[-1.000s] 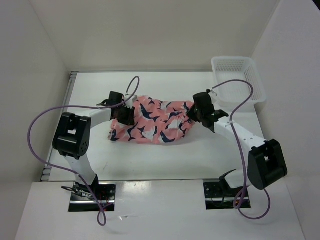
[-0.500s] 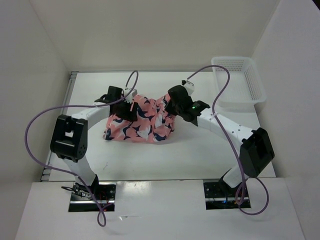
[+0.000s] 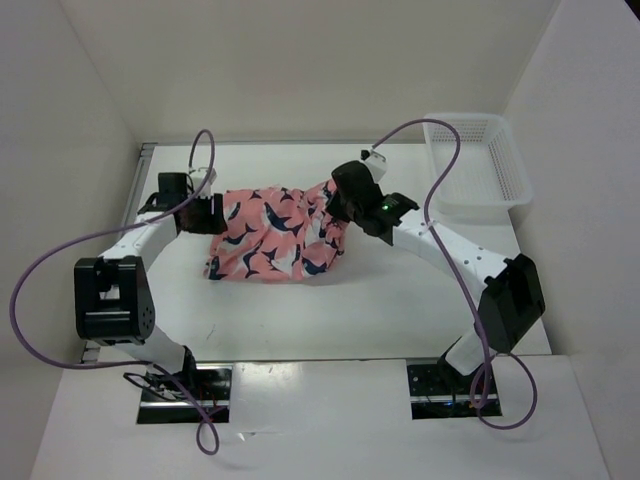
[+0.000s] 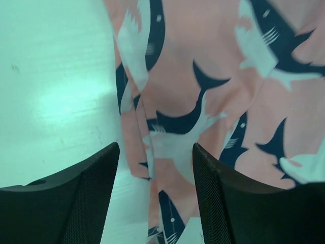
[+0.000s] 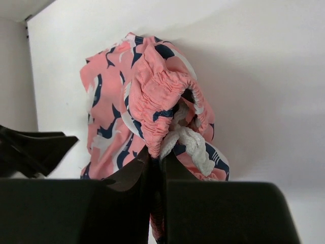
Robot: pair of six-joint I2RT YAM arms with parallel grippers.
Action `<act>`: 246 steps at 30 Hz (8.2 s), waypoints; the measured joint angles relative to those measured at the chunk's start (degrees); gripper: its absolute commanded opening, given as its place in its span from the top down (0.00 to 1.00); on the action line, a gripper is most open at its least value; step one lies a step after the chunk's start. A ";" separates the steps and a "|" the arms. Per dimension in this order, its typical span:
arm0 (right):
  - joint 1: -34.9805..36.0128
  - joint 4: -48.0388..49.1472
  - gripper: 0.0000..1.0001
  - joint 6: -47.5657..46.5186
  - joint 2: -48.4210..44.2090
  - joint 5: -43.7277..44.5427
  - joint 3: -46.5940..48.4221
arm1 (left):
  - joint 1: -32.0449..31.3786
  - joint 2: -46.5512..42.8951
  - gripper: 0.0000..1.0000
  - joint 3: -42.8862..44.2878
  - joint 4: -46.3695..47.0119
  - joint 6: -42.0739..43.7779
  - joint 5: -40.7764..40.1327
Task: Fold and stack the shorts
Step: Fold the shorts
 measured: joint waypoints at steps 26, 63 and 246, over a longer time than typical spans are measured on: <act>3.98 -1.07 1.00 -3.02 13.99 0.00 17.22 | -10.78 7.76 0.37 -8.33 12.50 0.00 2.67; -4.85 -3.67 1.00 -5.70 11.85 -0.15 11.47 | 8.59 -2.38 0.37 -11.39 7.15 -0.04 11.72; -22.93 -17.22 0.00 -16.52 -31.89 1.53 -13.68 | 10.45 -11.41 0.24 -2.05 -3.37 -0.02 21.29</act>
